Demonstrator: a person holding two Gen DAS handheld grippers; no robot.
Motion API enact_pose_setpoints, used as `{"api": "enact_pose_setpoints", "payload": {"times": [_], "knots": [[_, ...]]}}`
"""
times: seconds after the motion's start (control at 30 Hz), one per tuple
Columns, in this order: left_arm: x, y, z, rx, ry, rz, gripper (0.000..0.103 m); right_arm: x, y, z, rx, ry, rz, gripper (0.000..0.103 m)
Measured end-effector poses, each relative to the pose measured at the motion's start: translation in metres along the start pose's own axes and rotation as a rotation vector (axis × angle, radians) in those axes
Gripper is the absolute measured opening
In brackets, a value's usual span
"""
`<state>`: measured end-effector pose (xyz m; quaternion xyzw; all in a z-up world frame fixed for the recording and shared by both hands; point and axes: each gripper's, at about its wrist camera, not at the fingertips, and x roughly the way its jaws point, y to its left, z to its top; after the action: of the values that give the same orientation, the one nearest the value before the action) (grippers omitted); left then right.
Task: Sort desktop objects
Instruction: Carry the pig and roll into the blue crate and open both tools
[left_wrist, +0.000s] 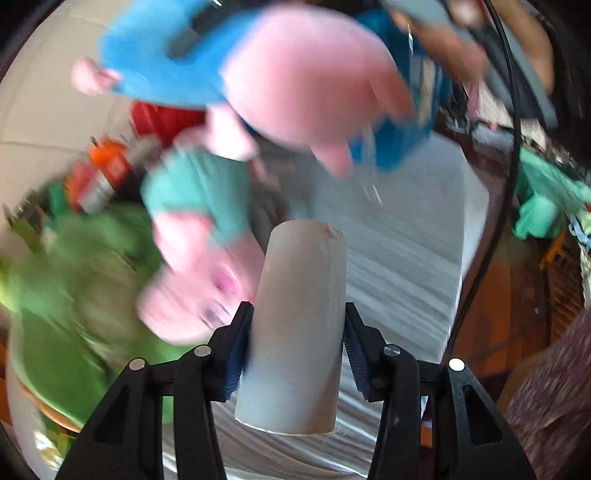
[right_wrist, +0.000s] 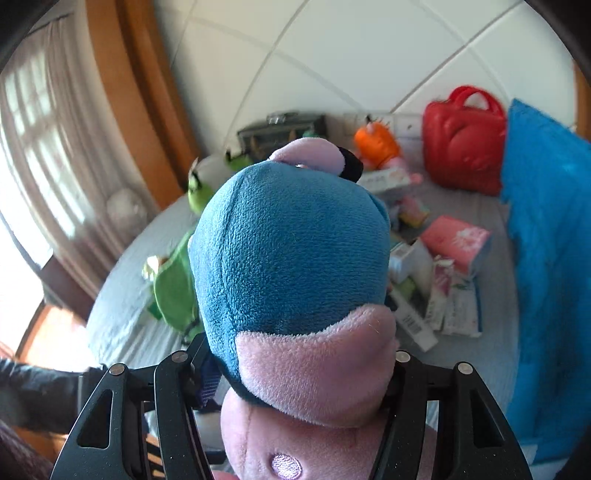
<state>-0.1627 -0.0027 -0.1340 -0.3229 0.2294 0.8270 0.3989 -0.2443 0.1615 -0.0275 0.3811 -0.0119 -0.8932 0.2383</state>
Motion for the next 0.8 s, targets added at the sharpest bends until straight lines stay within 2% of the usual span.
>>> {"api": "enact_pose_setpoints", "payload": {"times": [0.1, 0.23, 0.33, 0.47, 0.57, 0.63, 0.73, 0.8], "knots": [[-0.022, 0.004, 0.038, 0.016, -0.083, 0.056, 0.047, -0.035, -0.001, 0.017, 0.023, -0.091, -0.022, 0.061], [-0.057, 0.015, 0.115, 0.031, -0.235, 0.105, 0.047, -0.11, -0.013, 0.042, 0.069, -0.272, -0.075, 0.061], [-0.068, 0.004, 0.182, 0.035, -0.343, 0.103, 0.047, -0.181, -0.044, 0.054, 0.127, -0.414, -0.16, 0.061], [-0.056, -0.031, 0.273, 0.071, -0.459, 0.085, 0.047, -0.246, -0.104, 0.055, 0.196, -0.509, -0.31, 0.062], [-0.033, -0.055, 0.324, 0.037, -0.483, 0.041, 0.047, -0.281, -0.161, 0.053, 0.243, -0.518, -0.428, 0.062], [-0.01, -0.072, 0.361, 0.021, -0.5, 0.041, 0.047, -0.296, -0.203, 0.048, 0.283, -0.496, -0.481, 0.062], [0.019, -0.094, 0.399, 0.007, -0.496, 0.045, 0.047, -0.305, -0.246, 0.041, 0.292, -0.475, -0.573, 0.062], [0.038, -0.108, 0.417, 0.004, -0.479, 0.054, 0.047, -0.31, -0.279, 0.034, 0.326, -0.458, -0.58, 0.063]]}}
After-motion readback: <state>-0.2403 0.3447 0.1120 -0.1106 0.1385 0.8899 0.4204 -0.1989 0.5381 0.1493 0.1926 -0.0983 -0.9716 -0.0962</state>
